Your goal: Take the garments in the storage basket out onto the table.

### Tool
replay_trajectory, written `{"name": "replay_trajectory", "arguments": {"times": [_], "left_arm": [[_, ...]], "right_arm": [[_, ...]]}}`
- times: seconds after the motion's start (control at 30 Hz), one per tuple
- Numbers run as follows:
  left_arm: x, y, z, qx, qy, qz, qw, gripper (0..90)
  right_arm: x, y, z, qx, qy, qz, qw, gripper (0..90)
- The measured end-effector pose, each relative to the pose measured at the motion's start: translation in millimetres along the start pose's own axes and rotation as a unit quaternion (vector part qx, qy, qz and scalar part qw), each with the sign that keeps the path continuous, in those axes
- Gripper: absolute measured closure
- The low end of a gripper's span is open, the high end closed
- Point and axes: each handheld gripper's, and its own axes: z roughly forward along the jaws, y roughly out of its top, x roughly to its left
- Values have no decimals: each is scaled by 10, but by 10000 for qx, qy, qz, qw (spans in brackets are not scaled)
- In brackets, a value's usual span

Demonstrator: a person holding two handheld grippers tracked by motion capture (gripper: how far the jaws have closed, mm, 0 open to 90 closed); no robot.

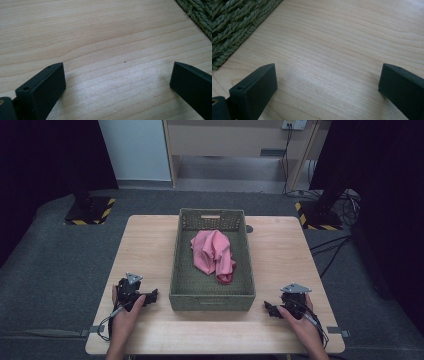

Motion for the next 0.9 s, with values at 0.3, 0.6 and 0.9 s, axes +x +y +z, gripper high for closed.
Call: {"name": "replay_trajectory", "arguments": {"times": [0.3,0.6,0.9], "left_arm": [[0,0,0,1,0,0,10000,0],[0,0,0,2,0,2,10000,0],[0,0,0,2,0,1,10000,0]], "right_arm": [[-12,13,-67,-36,3,-25,10000,25],[3,58,-131,-101,47,-26,9999,26],[27,143,-220,-169,81,-72,9998,26]]}}
